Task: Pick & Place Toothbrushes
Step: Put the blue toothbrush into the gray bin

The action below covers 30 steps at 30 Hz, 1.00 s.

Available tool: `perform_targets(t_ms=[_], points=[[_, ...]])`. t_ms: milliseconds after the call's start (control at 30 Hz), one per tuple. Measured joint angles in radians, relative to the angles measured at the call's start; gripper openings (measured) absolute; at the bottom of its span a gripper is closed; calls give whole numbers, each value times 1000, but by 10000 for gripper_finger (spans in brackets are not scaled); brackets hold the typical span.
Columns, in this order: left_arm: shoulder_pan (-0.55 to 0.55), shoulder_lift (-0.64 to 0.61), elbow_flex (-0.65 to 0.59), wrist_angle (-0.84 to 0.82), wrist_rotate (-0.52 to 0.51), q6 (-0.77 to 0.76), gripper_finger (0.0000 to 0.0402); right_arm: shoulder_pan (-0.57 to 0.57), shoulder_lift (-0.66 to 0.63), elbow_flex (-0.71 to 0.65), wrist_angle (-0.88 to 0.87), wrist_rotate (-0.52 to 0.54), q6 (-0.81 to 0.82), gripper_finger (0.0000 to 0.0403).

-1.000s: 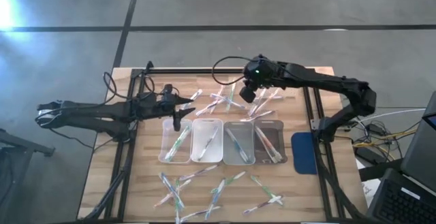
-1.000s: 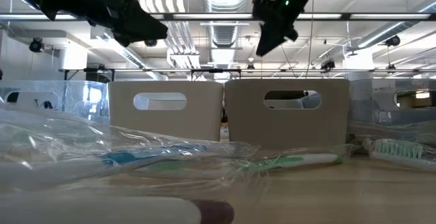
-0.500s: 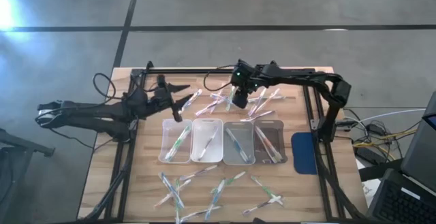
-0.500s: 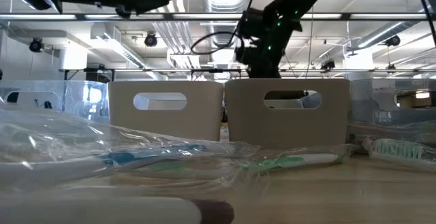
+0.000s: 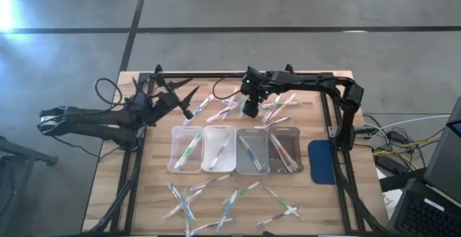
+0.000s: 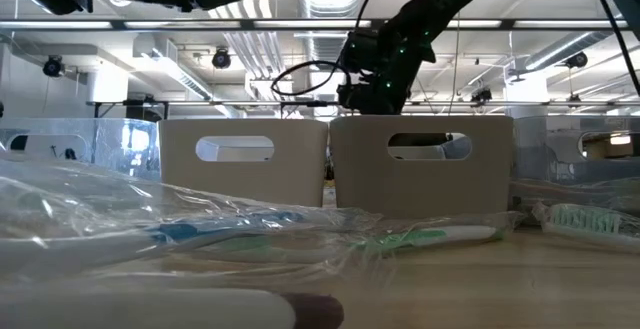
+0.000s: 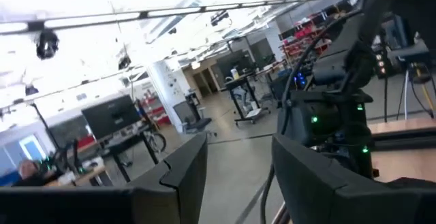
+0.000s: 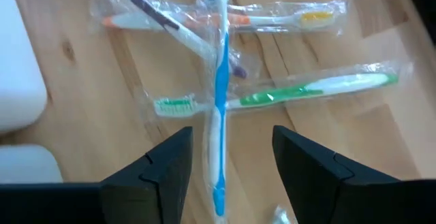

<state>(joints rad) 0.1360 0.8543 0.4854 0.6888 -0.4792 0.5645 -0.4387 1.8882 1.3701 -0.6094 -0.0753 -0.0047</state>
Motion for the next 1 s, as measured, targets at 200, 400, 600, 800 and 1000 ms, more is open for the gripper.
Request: perform_targets(t_ms=[200,400,600,800,1000], points=[[0,0,0,12,8,30,170,4,35,0,41,-39,6,189],[0,0,0,15,9,30,170,6,102,-1,65,-38,15,178],[0,0,0,14,9,30,170,5,136,-1,75,-38,28,171],[0,0,0,11,9,29,170,4,140,-1,77,-33,23,152],[0,0,0,11,10,5,170,4,161,-3,76,-32,3,113]])
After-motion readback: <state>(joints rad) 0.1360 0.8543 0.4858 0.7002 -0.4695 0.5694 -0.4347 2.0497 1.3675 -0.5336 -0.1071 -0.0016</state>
